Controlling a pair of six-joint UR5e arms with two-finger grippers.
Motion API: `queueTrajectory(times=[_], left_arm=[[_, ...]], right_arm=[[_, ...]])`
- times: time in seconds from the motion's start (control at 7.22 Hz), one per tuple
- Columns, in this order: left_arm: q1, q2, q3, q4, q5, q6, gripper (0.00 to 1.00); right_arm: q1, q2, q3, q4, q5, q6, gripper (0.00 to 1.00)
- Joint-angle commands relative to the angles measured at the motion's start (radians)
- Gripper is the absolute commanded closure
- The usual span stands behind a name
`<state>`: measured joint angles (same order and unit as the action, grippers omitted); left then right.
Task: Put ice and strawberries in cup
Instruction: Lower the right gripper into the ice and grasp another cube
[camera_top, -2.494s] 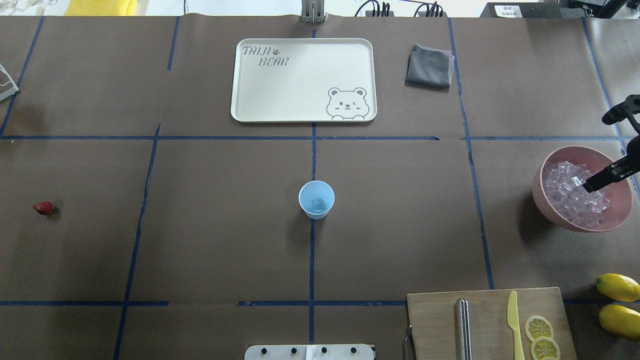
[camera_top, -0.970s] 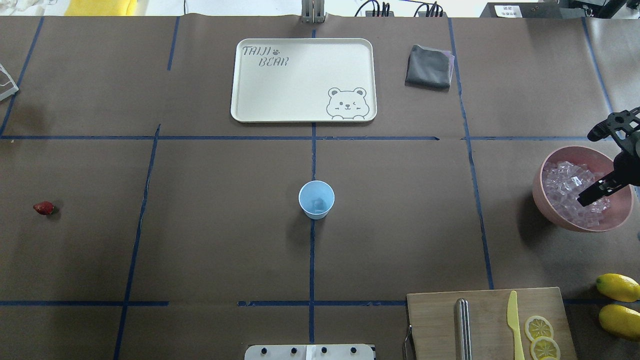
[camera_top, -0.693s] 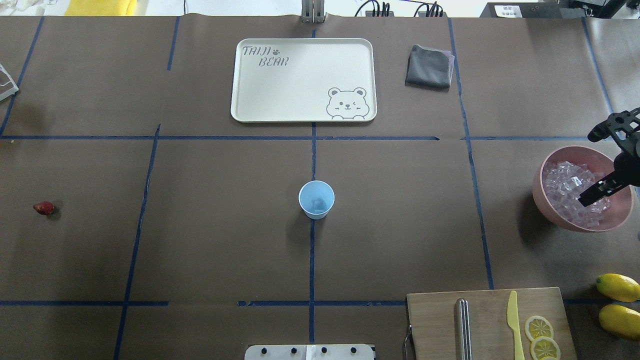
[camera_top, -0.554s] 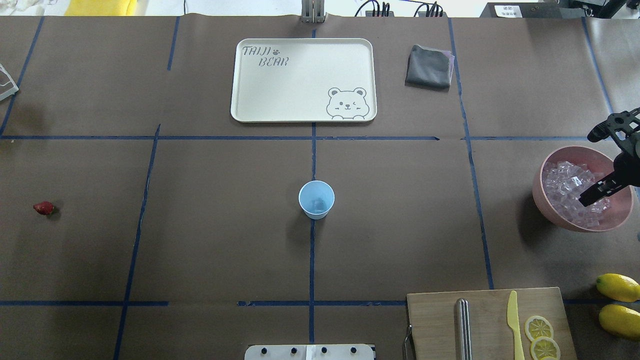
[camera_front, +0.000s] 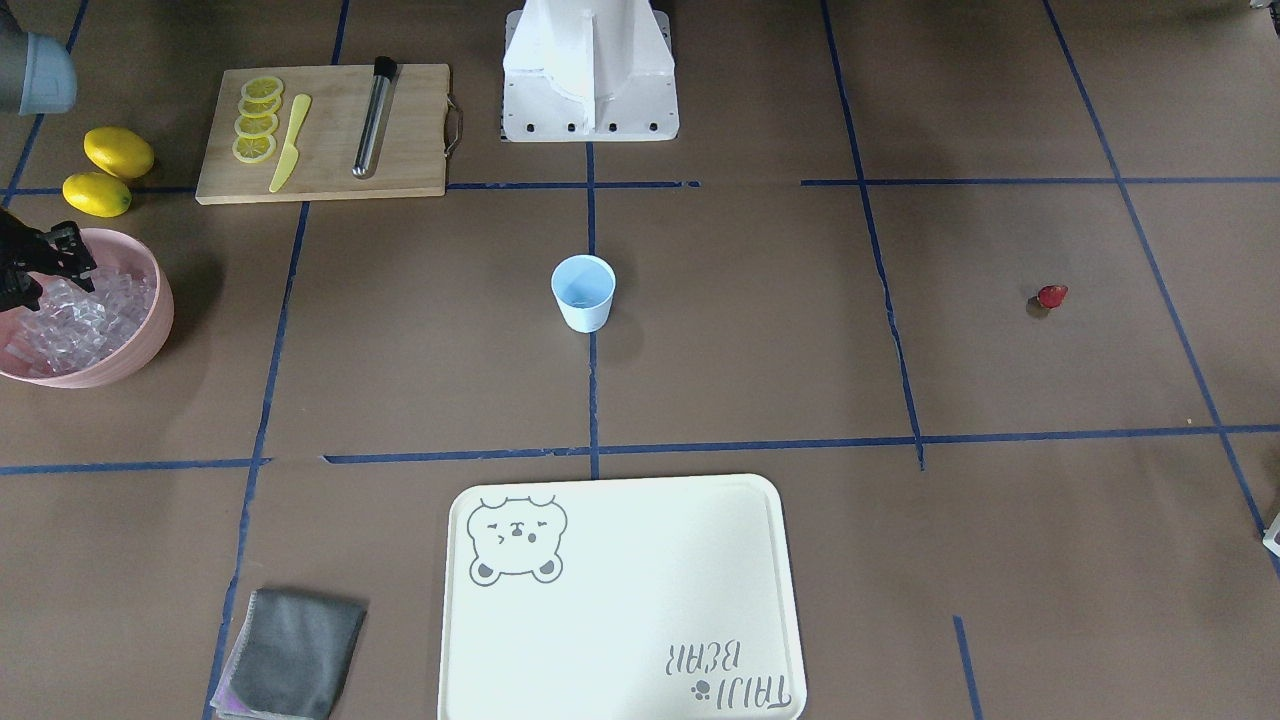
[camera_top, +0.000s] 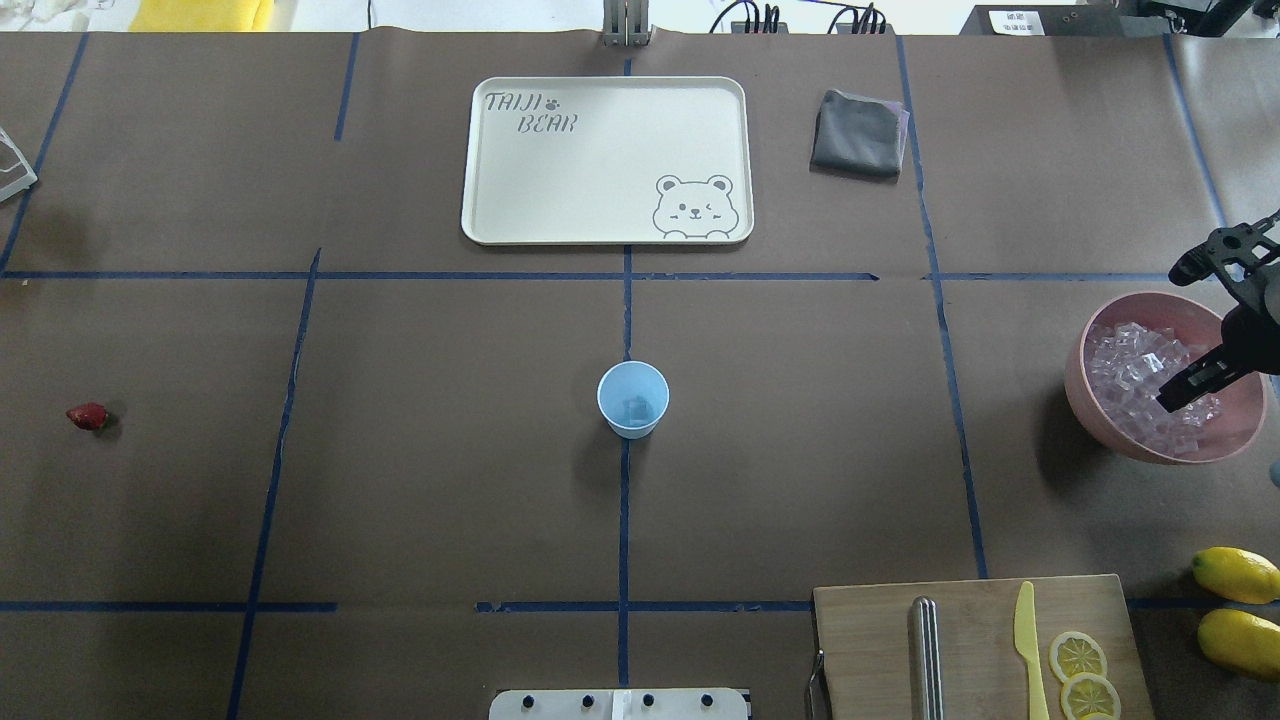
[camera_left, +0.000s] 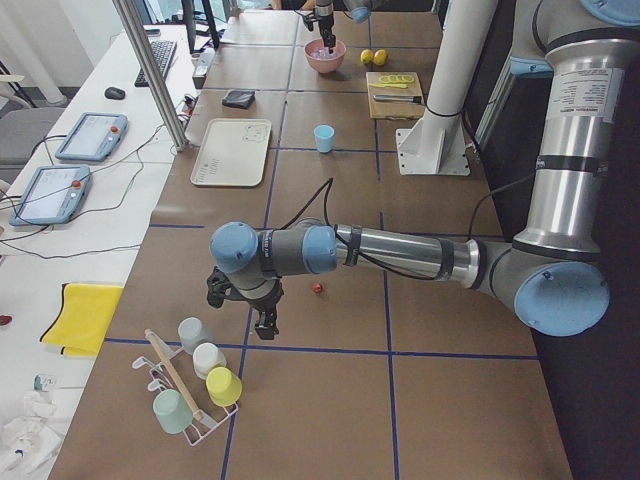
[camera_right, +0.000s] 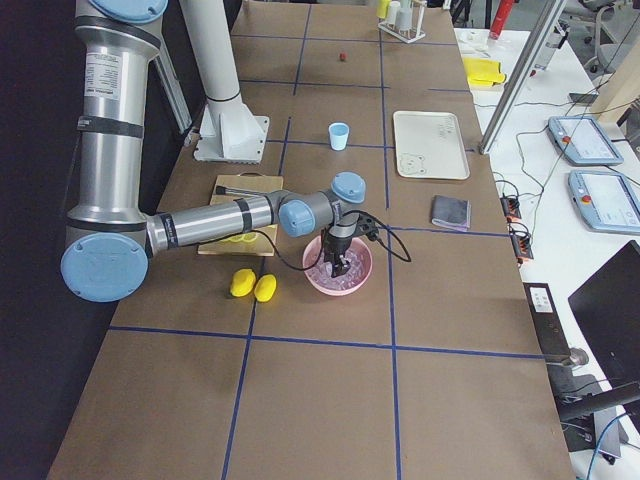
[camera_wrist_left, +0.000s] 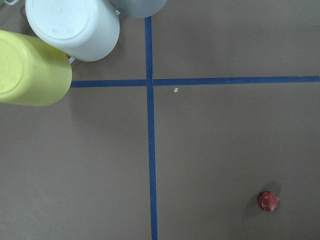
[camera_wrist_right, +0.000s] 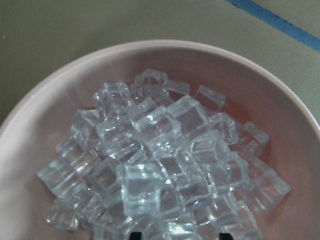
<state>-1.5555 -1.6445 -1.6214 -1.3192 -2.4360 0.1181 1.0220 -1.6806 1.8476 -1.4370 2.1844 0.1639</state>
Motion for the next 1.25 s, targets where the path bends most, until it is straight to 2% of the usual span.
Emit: queueTrajectory(times=[0.0, 0.28, 0.55, 0.69, 0.97, 1.11], left_arm=[[0.000, -0.001, 0.000, 0.000, 0.000, 0.000, 0.00], [0.000, 0.000, 0.000, 0.000, 0.000, 0.000, 0.00], [0.000, 0.000, 0.000, 0.000, 0.000, 0.000, 0.00], [0.000, -0.001, 0.000, 0.000, 0.000, 0.000, 0.00], [0.000, -0.001, 0.000, 0.002, 0.000, 0.000, 0.00], [0.000, 0.000, 0.000, 0.000, 0.000, 0.000, 0.00]], right_arm=[[0.000, -0.005, -0.001, 0.001, 0.000, -0.006, 0.54], [0.000, -0.007, -0.001, 0.003, -0.002, -0.006, 0.63], [0.001, -0.007, 0.001, 0.006, -0.005, -0.007, 0.81], [0.001, -0.007, 0.005, 0.006, -0.005, -0.010, 0.94], [0.007, -0.013, 0.036, 0.001, -0.005, -0.010, 1.00], [0.018, -0.037, 0.098, -0.020, 0.006, -0.010, 1.00]])
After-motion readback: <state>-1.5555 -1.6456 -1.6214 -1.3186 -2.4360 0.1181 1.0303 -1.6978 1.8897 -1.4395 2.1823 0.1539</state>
